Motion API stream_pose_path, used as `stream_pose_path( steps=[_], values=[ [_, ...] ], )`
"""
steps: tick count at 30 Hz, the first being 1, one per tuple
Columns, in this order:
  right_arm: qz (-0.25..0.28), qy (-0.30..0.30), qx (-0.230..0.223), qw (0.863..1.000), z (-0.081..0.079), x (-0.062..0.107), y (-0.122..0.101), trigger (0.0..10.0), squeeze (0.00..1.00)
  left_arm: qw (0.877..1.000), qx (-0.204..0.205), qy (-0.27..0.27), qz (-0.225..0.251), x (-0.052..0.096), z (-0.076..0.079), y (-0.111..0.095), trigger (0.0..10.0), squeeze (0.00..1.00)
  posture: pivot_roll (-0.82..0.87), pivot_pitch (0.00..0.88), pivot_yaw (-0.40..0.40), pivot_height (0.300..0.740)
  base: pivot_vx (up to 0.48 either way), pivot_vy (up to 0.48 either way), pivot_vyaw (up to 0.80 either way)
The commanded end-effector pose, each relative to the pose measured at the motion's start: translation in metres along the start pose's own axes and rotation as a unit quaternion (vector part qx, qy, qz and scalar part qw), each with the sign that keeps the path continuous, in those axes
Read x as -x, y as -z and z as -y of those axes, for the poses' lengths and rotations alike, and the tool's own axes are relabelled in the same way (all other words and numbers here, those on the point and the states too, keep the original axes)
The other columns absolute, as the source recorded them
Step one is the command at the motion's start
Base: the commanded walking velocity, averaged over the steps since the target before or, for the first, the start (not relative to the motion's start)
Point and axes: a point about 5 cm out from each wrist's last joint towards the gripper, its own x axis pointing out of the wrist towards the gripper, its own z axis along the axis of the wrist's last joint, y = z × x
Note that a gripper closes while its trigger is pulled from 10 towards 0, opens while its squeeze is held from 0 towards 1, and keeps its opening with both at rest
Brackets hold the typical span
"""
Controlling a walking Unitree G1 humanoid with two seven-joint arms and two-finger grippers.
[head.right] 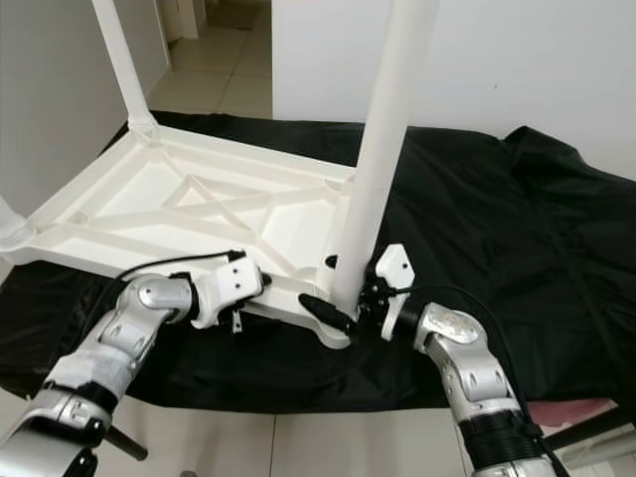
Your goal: Building children table
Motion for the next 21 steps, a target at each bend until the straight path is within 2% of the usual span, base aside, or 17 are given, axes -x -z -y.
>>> stream_pose_path(
  steps=[1,3,4,5,11,16,18,19,21],
  values=[
    [-0.001,0.030,0.008,1.000,0.009,0.004,-0.001,10.0,0.00,0.972,0.003,-0.234,-0.007,0.004,-0.023,0.002,10.0,0.00,0.00,0.000,-0.049,0.740,0.000,0.000,0.00],
    [-0.002,0.070,0.014,0.997,0.021,0.009,-0.001,10.0,0.00,0.970,-0.002,-0.242,-0.002,0.002,-0.028,-0.001,10.0,0.00,0.00,0.000,-0.050,0.740,0.000,0.000,0.00],
    [-0.002,0.070,0.014,0.997,0.021,0.009,-0.001,10.0,0.00,0.970,-0.002,-0.242,-0.002,0.002,-0.028,-0.001,10.0,0.00,0.00,0.000,-0.050,0.740,0.000,0.000,0.00],
    [0.000,0.119,0.012,0.993,0.037,0.016,-0.001,10.0,0.00,0.969,-0.009,-0.245,0.007,-0.001,-0.031,-0.007,10.0,0.00,0.00,0.000,-0.049,0.740,0.000,0.000,0.00],
    [0.008,0.175,0.023,0.984,0.052,0.026,-0.005,10.0,0.00,0.970,-0.018,-0.242,0.036,-0.006,-0.033,-0.018,10.0,0.00,-0.01,0.001,-0.044,0.740,0.000,0.000,0.00],
    [0.015,0.179,0.025,0.984,0.049,0.026,-0.005,10.0,0.00,0.970,-0.003,-0.233,0.071,-0.008,-0.029,-0.026,10.0,0.00,-0.01,0.002,-0.039,0.740,0.000,0.000,0.00],
    [0.020,0.170,0.022,0.985,0.041,0.021,-0.002,10.0,0.00,0.971,0.021,-0.217,0.102,-0.010,-0.023,-0.031,10.0,0.00,-0.02,0.004,-0.036,0.740,0.000,0.000,0.00],
    [0.020,0.170,0.022,0.985,0.041,0.021,-0.002,10.0,0.00,0.971,0.021,-0.217,0.102,-0.010,-0.023,-0.031,10.0,0.00,-0.02,0.004,-0.036,0.740,0.000,0.000,0.00],
    [0.025,0.171,0.019,0.985,0.033,0.016,0.004,10.0,0.00,0.968,0.060,-0.202,0.133,-0.011,-0.015,-0.036,10.0,0.00,-0.02,0.006,-0.037,0.740,0.000,0.000,0.00]
  ],
)
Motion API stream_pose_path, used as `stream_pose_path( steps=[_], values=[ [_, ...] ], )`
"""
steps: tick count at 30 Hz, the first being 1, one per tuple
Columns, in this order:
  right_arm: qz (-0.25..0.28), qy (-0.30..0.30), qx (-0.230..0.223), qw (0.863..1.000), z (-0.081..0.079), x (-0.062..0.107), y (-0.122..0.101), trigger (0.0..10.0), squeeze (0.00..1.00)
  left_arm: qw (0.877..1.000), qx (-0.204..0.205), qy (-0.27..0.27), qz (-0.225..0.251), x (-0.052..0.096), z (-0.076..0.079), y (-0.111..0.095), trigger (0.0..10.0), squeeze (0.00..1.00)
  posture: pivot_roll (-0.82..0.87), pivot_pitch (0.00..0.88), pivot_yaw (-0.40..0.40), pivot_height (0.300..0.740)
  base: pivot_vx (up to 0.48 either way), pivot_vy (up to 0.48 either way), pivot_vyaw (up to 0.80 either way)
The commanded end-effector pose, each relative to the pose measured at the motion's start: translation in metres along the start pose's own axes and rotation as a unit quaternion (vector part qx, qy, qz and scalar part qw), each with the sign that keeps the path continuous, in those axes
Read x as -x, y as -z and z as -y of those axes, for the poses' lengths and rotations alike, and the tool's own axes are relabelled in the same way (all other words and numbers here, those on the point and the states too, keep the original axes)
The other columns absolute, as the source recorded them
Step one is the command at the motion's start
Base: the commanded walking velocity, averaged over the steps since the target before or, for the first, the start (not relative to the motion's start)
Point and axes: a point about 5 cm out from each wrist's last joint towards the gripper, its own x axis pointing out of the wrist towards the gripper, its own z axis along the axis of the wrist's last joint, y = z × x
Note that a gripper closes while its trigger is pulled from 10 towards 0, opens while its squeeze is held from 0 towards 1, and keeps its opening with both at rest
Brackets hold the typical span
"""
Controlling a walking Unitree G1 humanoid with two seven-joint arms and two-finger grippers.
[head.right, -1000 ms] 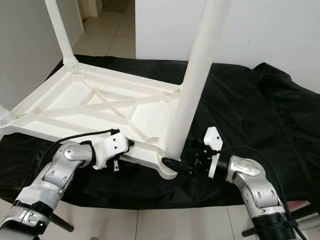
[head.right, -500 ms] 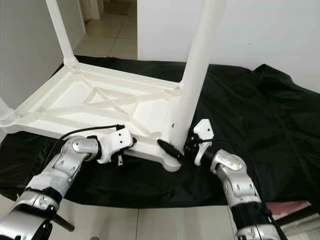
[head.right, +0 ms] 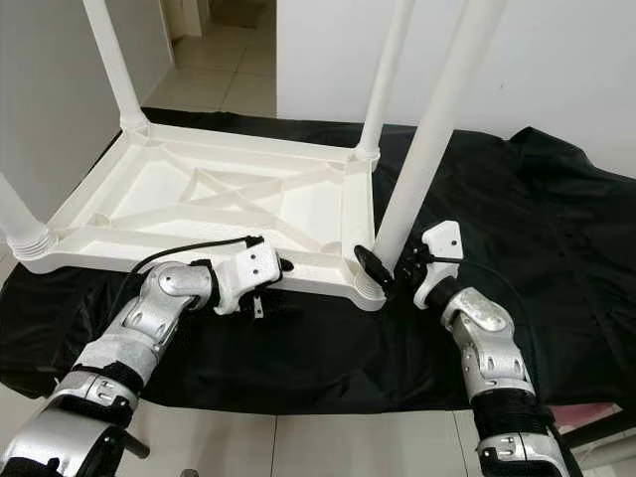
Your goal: Building children table
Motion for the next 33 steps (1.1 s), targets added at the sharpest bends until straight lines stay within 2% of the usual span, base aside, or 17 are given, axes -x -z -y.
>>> stream_pose_path(
  steps=[1,2,6,12,13,14,19,27,28,29,30,33],
  values=[
    [-0.004,0.000,0.005,1.000,-0.005,0.000,0.004,10.0,0.00,0.984,0.031,-0.176,0.013,0.002,-0.012,0.000,10.0,0.00,-0.02,0.006,-0.037,0.740,0.000,0.000,0.00],
    [-0.004,0.000,0.005,1.000,-0.005,0.000,0.004,10.0,0.00,0.984,0.031,-0.176,0.013,0.002,-0.012,0.000,10.0,0.00,-0.02,0.006,-0.037,0.740,0.000,0.000,0.00],
    [-0.016,0.010,-0.001,1.000,-0.010,-0.001,0.013,10.0,0.00,0.981,0.089,-0.170,0.028,0.002,0.002,-0.001,10.0,0.00,-0.02,0.008,-0.043,0.740,0.000,0.000,0.00],
    [-0.023,0.022,0.001,0.999,-0.007,-0.001,0.017,10.0,0.00,0.976,0.107,-0.188,0.031,0.005,0.004,-0.002,10.0,0.00,-0.01,0.004,-0.049,0.740,0.000,0.000,0.00],
    [-0.022,0.027,0.003,0.999,-0.005,-0.001,0.017,4.4,0.00,0.974,0.109,-0.194,0.034,0.007,0.004,-0.003,10.0,0.00,-0.01,0.002,-0.052,0.740,0.000,0.000,0.00],
    [-0.022,0.040,0.005,0.999,-0.001,-0.002,0.016,0.0,0.00,0.973,0.111,-0.201,0.029,0.009,0.004,-0.004,10.0,0.00,0.00,0.000,-0.055,0.740,0.000,0.000,0.00],
    [-0.026,0.062,0.013,0.998,0.007,-0.002,0.016,0.0,0.00,0.971,0.114,-0.210,0.027,0.014,0.004,-0.007,10.0,0.00,0.00,0.000,-0.058,0.740,0.000,0.000,0.00],
    [-0.029,0.078,0.019,0.996,0.012,-0.001,0.016,0.0,0.00,0.969,0.122,-0.214,0.026,0.016,0.004,-0.009,10.0,0.00,0.00,0.000,-0.056,0.740,0.000,0.000,0.00],
    [-0.029,0.085,0.020,0.996,0.012,0.000,0.016,0.6,0.00,0.969,0.124,-0.211,0.025,0.016,0.005,-0.009,10.0,0.00,0.00,0.000,-0.055,0.740,0.000,0.000,0.00],
    [-0.029,0.085,0.020,0.996,0.012,0.000,0.016,0.6,0.00,0.969,0.124,-0.211,0.025,0.016,0.005,-0.009,10.0,0.00,0.00,0.000,-0.055,0.740,0.000,0.000,0.00],
    [-0.035,0.099,0.020,0.994,0.012,0.000,0.017,10.0,0.00,0.969,0.126,-0.209,0.026,0.015,0.007,-0.010,10.0,0.00,-0.01,0.000,-0.052,0.740,0.000,0.000,0.00],
    [-0.040,0.144,0.011,0.989,0.012,0.003,0.018,10.0,0.00,0.969,0.130,-0.207,0.026,0.012,0.012,-0.012,10.0,0.00,-0.01,0.000,-0.048,0.740,0.000,0.000,0.00]
  ],
)
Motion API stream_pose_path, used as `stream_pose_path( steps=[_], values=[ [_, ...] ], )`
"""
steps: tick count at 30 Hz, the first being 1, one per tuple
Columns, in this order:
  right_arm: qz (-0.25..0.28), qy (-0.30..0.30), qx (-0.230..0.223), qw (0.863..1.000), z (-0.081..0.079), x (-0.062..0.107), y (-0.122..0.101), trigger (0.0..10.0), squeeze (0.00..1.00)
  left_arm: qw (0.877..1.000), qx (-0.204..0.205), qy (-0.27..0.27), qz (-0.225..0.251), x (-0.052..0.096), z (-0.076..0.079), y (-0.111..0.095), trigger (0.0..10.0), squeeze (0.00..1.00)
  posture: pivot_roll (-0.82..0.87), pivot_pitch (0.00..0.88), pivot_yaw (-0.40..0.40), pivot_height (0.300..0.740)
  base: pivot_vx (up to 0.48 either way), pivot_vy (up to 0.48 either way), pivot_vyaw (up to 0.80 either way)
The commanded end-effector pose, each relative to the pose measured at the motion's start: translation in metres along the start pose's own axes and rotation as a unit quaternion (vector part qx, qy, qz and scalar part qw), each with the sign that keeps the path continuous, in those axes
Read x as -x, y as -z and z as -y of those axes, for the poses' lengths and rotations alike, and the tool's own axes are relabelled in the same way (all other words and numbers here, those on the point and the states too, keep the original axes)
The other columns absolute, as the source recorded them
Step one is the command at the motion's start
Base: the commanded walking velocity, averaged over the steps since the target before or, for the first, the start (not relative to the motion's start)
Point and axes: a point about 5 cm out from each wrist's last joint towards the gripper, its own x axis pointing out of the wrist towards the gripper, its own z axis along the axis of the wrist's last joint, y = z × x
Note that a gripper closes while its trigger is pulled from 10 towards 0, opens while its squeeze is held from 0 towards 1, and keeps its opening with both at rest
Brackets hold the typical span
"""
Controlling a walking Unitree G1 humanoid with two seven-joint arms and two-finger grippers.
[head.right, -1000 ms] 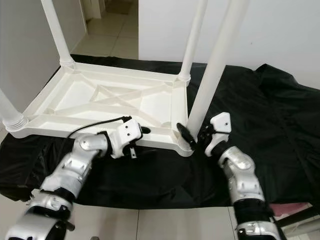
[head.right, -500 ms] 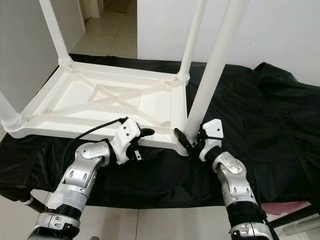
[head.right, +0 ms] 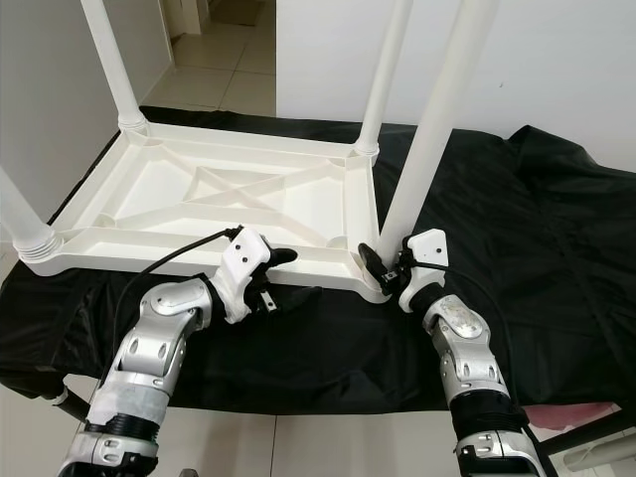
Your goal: Building children table
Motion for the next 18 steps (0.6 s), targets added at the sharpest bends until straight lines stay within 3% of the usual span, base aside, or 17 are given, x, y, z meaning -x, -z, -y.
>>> stream_pose_path(
  steps=[1,6,8,9,12,15,16,18],
  values=[
    [-0.016,0.041,0.006,0.999,0.011,0.007,0.003,10.0,0.00,0.989,0.002,-0.149,-0.007,0.002,-0.013,0.001,10.0,0.00,-0.01,0.000,-0.048,0.740,0.000,0.000,0.00],
    [-0.017,0.081,0.001,0.997,0.009,0.008,0.003,10.0,0.00,0.989,0.007,-0.147,-0.006,0.000,-0.011,0.000,10.0,0.00,-0.02,0.000,-0.042,0.740,0.000,0.000,0.00],
    [-0.025,0.162,-0.028,0.986,0.006,0.011,0.007,10.0,0.00,0.989,0.007,-0.145,-0.002,-0.002,-0.010,-0.001,10.0,0.00,-0.03,0.000,-0.039,0.740,0.000,0.000,0.00],
    [-0.025,0.162,-0.028,0.986,0.006,0.011,0.007,10.0,0.00,0.989,0.007,-0.145,-0.002,-0.002,-0.010,-0.001,10.0,0.00,-0.03,0.000,-0.039,0.740,0.000,0.000,0.00],
    [-0.029,0.255,-0.070,0.964,-0.010,0.013,0.013,10.0,0.00,0.989,0.003,-0.146,0.001,-0.005,-0.011,-0.003,10.0,0.00,-0.04,0.000,-0.034,0.740,0.000,0.000,0.00],
    [-0.030,0.275,-0.075,0.958,-0.015,0.013,0.013,10.0,0.00,0.989,0.002,-0.147,0.002,-0.005,-0.011,-0.004,10.0,0.00,-0.04,0.000,-0.033,0.740,0.000,0.000,0.00],
    [-0.030,0.323,-0.095,0.941,-0.025,0.010,0.013,10.0,0.00,0.989,0.001,-0.148,0.002,-0.006,-0.012,-0.005,10.0,0.00,-0.04,0.000,-0.028,0.740,0.000,0.000,0.00],
    [-0.030,0.337,-0.102,0.936,-0.029,0.009,0.012,10.0,0.00,0.989,0.000,-0.149,0.002,-0.007,-0.013,-0.005,10.0,0.00,-0.04,0.000,-0.028,0.740,0.000,0.000,0.00]
  ],
)
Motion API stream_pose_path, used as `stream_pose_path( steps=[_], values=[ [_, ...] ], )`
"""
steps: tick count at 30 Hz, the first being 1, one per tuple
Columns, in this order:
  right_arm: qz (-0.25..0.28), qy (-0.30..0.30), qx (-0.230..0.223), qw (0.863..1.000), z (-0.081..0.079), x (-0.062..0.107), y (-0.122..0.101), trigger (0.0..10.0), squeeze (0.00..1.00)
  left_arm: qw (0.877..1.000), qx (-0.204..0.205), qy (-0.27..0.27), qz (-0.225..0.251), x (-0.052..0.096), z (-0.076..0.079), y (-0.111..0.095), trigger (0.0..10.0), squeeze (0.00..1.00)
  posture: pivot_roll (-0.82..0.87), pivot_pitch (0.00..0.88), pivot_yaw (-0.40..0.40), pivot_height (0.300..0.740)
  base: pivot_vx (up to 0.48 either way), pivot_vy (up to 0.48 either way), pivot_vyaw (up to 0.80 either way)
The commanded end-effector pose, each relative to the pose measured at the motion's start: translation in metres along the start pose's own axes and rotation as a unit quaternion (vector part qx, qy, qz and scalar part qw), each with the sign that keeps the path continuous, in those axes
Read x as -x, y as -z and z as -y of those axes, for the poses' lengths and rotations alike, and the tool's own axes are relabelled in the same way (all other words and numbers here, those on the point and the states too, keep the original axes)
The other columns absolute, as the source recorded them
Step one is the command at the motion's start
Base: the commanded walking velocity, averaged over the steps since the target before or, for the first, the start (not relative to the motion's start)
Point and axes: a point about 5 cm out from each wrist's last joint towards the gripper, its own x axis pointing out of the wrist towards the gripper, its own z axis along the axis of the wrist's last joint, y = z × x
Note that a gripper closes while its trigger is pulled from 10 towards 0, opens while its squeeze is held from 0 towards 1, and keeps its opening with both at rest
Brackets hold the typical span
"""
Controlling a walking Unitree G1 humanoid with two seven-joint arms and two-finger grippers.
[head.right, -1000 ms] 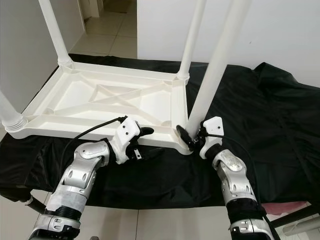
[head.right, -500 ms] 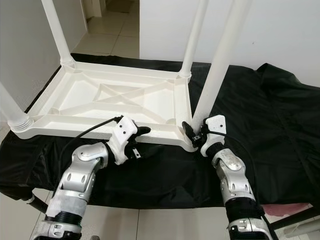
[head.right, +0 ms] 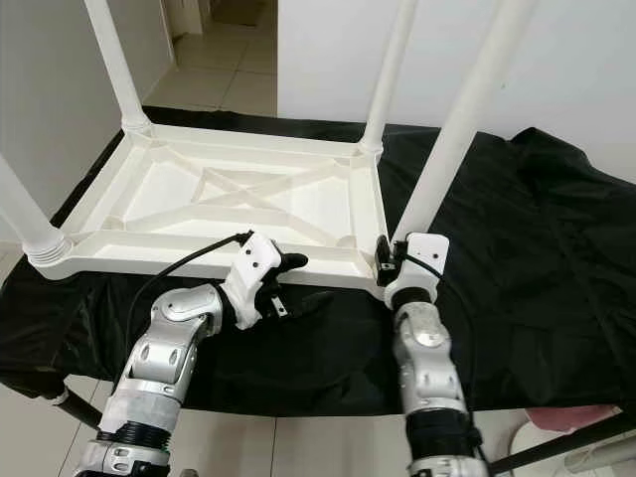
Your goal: Building children table
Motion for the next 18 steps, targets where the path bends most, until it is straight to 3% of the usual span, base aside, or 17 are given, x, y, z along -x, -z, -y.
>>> stream_pose_path(
  steps=[1,10,11,12,18],
  values=[
    [-0.037,0.055,-0.010,0.998,0.007,0.006,0.013,10.0,0.00,0.988,-0.004,-0.152,-0.001,-0.001,-0.016,-0.001,10.0,0.00,-0.04,0.000,-0.028,0.740,0.000,0.000,0.00],
    [0.001,0.006,0.011,1.000,-0.003,0.008,0.001,10.0,0.00,0.988,-0.010,-0.157,0.005,-0.003,-0.019,-0.005,10.0,0.00,-0.04,0.000,-0.039,0.740,0.000,0.000,0.00],
    [0.014,-0.008,0.018,1.000,-0.002,0.008,-0.003,10.0,0.05,0.987,-0.010,-0.160,0.006,-0.003,-0.020,-0.005,10.0,0.00,-0.04,0.000,-0.038,0.740,0.000,0.000,0.00],
    [0.025,-0.023,0.014,0.999,-0.001,0.010,-0.005,10.0,1.00,0.987,-0.009,-0.161,0.008,-0.002,-0.020,-0.006,10.0,0.00,-0.04,0.000,-0.039,0.740,0.000,0.000,0.00],
    [0.054,-0.065,0.019,0.996,0.007,0.014,-0.013,10.0,1.00,0.987,-0.013,-0.163,0.012,-0.003,-0.020,-0.008,10.0,0.00,-0.04,0.000,-0.047,0.740,0.000,0.000,0.00]
  ],
)
